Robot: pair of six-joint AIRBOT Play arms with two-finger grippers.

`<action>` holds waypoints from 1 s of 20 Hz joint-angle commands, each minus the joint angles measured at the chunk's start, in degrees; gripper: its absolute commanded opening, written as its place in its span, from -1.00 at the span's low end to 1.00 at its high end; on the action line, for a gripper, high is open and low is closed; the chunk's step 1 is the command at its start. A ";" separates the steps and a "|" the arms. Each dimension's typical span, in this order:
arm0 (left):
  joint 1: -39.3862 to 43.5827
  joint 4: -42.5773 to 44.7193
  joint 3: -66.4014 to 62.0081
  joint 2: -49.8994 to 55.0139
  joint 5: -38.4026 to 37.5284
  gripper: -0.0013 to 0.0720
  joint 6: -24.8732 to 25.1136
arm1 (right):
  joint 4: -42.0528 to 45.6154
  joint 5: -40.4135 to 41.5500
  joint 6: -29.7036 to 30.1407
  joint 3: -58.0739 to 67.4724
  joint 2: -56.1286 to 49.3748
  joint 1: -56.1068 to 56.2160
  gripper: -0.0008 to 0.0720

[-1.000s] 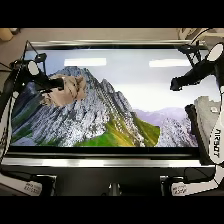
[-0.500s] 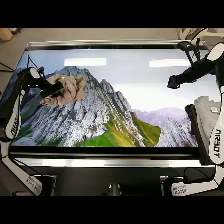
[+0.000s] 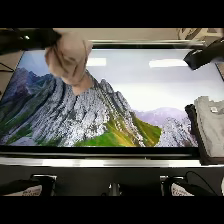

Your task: Fold the shirts.

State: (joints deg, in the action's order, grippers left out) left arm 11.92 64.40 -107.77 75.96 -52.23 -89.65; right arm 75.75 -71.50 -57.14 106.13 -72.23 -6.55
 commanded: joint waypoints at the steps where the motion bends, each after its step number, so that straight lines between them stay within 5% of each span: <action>1: 9.62 1.75 -0.44 -11.47 1.57 -0.90 0.66 | 0.76 0.48 -0.07 0.28 11.50 0.02 0.73; 5: 19.39 10.64 1.68 -11.15 -6.67 -0.90 -5.01 | 4.90 -11.58 -0.26 0.28 19.21 0.02 0.73; 9: 26.16 13.44 21.73 -9.62 -4.74 -0.90 -11.67 | 5.01 -26.86 -0.79 -2.27 17.42 0.02 0.73; 13: 28.46 11.02 46.05 -6.60 6.45 -0.90 -22.49 | 2.67 -23.89 -0.66 -16.09 13.79 0.02 0.73; 17: 28.37 4.33 52.35 -1.77 8.98 -0.81 -22.82 | -4.83 -14.19 -0.48 -33.68 9.92 0.04 0.73; 18: 27.91 4.11 51.52 -1.44 8.74 -0.20 -22.62 | -8.07 -13.03 0.52 -36.57 8.81 0.04 0.73; 19: 26.82 4.20 49.96 -1.64 7.80 0.71 -21.81 | -10.84 -12.17 1.46 -38.56 7.89 0.04 0.74; 20: 24.74 4.20 47.21 -1.92 4.96 1.00 -18.91 | -12.92 -11.47 2.43 -39.95 6.97 0.04 0.74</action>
State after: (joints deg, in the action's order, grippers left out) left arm 38.92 70.06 -59.66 73.10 -45.10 -110.78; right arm 70.48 -86.80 -56.77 73.45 -62.72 -6.55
